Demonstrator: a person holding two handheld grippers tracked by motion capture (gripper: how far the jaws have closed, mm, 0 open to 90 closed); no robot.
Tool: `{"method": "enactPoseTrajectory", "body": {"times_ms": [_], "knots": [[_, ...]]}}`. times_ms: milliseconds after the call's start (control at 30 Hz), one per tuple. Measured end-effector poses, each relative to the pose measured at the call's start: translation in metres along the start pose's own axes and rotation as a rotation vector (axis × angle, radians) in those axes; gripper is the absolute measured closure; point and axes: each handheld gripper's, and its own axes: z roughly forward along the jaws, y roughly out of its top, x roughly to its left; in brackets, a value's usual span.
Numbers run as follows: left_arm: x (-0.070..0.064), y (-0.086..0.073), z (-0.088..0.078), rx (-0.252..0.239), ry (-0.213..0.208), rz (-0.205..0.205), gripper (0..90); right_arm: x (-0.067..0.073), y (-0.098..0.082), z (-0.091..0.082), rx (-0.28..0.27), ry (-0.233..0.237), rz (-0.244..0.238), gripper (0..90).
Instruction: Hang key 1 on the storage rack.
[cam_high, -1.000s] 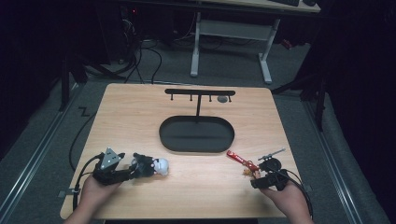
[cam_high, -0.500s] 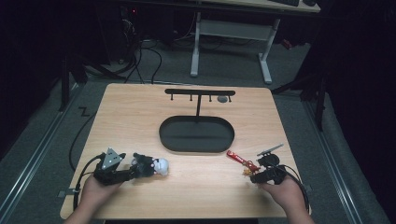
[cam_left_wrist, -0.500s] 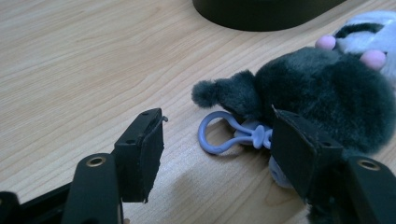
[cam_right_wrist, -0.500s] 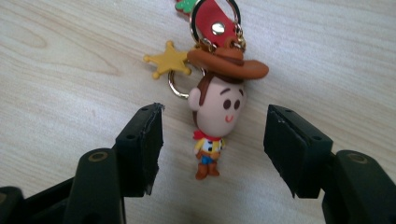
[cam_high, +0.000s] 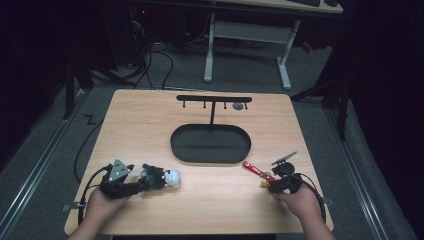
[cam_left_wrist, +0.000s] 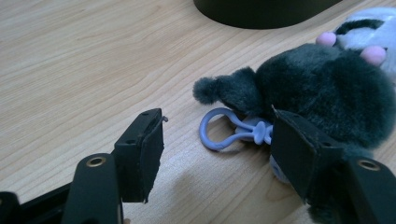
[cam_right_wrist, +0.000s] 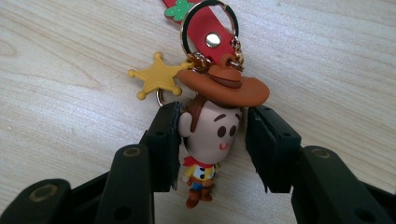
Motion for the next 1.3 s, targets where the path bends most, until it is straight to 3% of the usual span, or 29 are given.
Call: {"method": "enactPoseTrajectory", "body": {"times_ms": [500, 1000, 1300], "knots": [[-0.002, 0.001, 0.001, 0.004, -0.006, 0.005, 35.2, 0.006, 0.001, -0.002, -0.005, -0.033, -0.038, 65.9], [-0.003, 0.001, 0.002, 0.01, -0.009, 0.015, 35.4, 0.015, 0.003, -0.021, 0.011, -0.012, -0.088, 66.5], [-0.003, 0.0, 0.002, 0.013, -0.012, 0.014, 35.4, 0.017, 0.005, -0.036, -0.023, 0.026, -0.078, 66.6]]}}
